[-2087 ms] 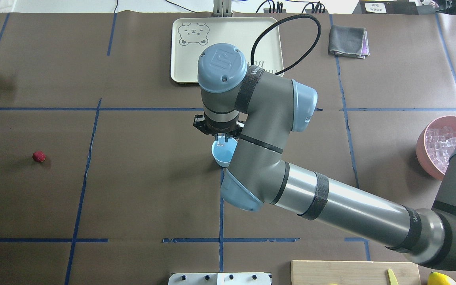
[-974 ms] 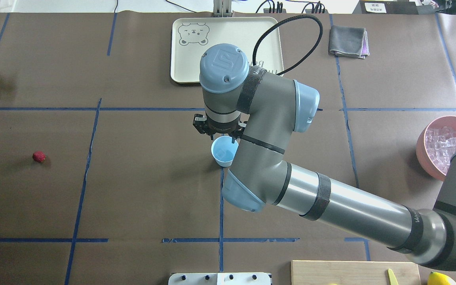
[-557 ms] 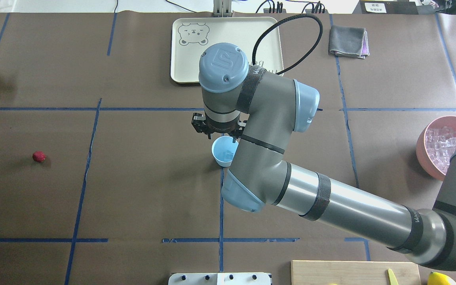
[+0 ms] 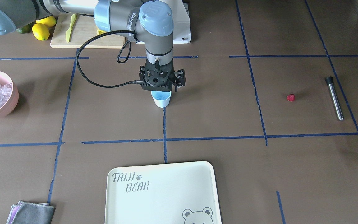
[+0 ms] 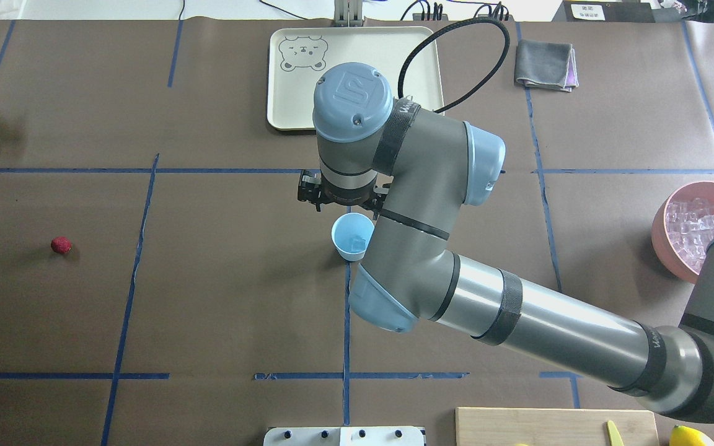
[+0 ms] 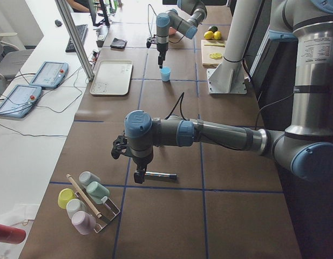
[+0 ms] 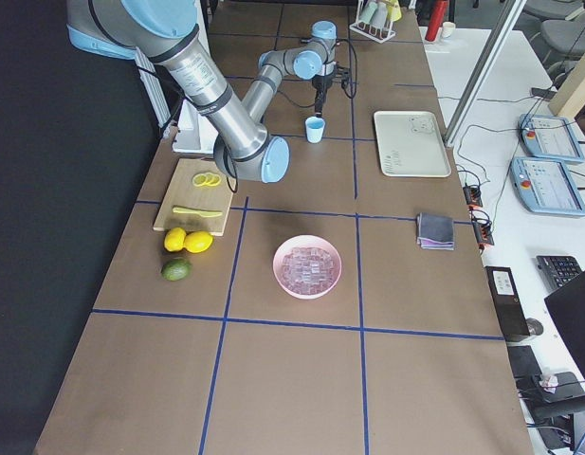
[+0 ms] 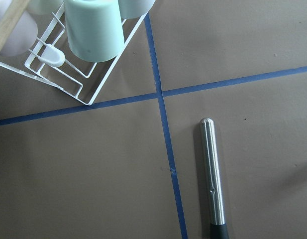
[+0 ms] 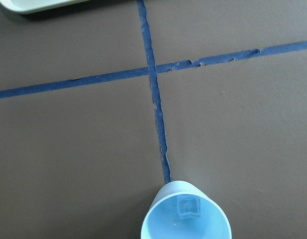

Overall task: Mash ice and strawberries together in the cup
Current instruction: 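Move the right gripper back over the bowl of ice cubes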

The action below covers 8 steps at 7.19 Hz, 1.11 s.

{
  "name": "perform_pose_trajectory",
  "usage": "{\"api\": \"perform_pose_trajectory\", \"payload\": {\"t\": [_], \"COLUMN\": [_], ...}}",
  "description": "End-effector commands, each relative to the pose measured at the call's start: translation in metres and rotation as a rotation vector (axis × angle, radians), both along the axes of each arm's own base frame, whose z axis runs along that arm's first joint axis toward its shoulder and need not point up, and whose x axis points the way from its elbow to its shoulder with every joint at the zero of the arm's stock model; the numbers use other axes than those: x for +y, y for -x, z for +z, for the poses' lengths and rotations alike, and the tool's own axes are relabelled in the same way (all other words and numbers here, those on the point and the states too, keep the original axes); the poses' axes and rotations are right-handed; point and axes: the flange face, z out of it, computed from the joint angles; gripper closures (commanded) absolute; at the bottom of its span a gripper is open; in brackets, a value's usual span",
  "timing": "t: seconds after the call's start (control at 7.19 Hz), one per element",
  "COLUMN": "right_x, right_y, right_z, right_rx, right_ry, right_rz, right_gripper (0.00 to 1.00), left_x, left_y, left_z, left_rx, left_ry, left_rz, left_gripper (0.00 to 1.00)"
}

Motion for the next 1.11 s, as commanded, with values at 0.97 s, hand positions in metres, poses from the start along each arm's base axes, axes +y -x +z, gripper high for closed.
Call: {"api": "perform_pose_trajectory", "payload": {"t": [0.97], "right_x": [0.040], "right_y": [-0.440], "right_z": [0.301], "right_rx": [0.082], "right_ry": [-0.165], "right_rz": [-0.143], "right_gripper": [0.01], "left_x": [0.007], "left_y": [0.000], "left_z": [-0.026], "left_rx": [0.001], "left_ry": [-0.003], "left_rz": [-0.048], "left_gripper": [0.00]}}
